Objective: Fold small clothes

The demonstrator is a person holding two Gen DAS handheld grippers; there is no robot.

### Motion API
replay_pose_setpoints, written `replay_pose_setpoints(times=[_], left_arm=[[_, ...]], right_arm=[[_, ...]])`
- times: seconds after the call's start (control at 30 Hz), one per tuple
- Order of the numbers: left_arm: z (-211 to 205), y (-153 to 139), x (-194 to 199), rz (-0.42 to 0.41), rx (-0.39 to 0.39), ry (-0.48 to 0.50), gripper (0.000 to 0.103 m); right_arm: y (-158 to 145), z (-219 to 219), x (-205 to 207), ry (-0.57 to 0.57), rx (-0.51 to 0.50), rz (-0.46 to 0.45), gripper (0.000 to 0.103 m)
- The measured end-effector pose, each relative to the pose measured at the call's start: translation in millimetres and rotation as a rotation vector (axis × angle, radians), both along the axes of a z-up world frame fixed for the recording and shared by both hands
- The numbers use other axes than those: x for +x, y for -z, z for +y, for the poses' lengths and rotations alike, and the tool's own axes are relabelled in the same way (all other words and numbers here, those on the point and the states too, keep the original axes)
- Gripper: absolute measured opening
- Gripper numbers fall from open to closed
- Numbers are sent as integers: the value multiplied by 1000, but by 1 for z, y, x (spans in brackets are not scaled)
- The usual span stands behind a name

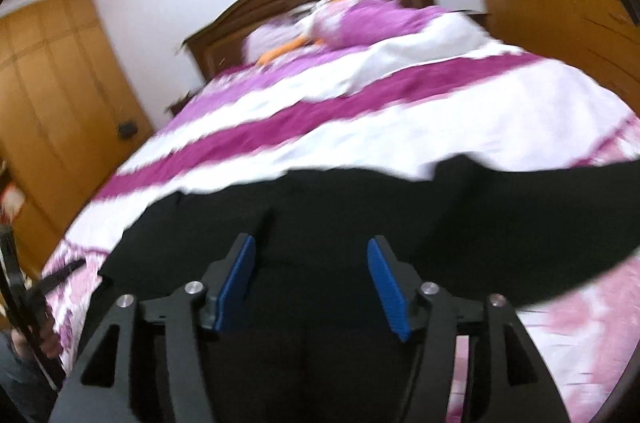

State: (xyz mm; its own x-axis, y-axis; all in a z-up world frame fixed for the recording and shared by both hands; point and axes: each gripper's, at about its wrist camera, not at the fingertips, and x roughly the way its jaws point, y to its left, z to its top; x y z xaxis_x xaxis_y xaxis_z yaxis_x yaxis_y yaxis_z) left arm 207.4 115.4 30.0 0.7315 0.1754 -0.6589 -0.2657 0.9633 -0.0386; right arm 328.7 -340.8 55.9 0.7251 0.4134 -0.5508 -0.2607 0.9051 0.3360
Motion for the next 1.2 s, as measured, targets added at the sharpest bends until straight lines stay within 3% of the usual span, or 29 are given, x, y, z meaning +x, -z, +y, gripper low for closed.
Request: replay_pose_setpoints(times=[0.1,0.3,0.47,0.63,0.8,1.03,1.2], left_arm=[[-15,6,-3,2,-133,84,18],[-41,25,16,52,-131,50,18],[-62,25,30,38,-135,94,18],[-70,19,34,-19,-109,83,18],[-54,8,37,-111,-167,35,18],[-41,14,44,-108,-195,-28,18],[-44,14,42,-104,-191,-20,18]], right_arm=[[-1,-67,-8,107,40,35,69],[21,-203,-23,351,100,87,69],[59,-289,-26,492,251,112,69],[96,-327,-25,517,447,41,61],[97,-342,7,509,507,-2,61],[106,-360,28,507,610,-42,52],[111,-364,30,534,673,-68,43]])
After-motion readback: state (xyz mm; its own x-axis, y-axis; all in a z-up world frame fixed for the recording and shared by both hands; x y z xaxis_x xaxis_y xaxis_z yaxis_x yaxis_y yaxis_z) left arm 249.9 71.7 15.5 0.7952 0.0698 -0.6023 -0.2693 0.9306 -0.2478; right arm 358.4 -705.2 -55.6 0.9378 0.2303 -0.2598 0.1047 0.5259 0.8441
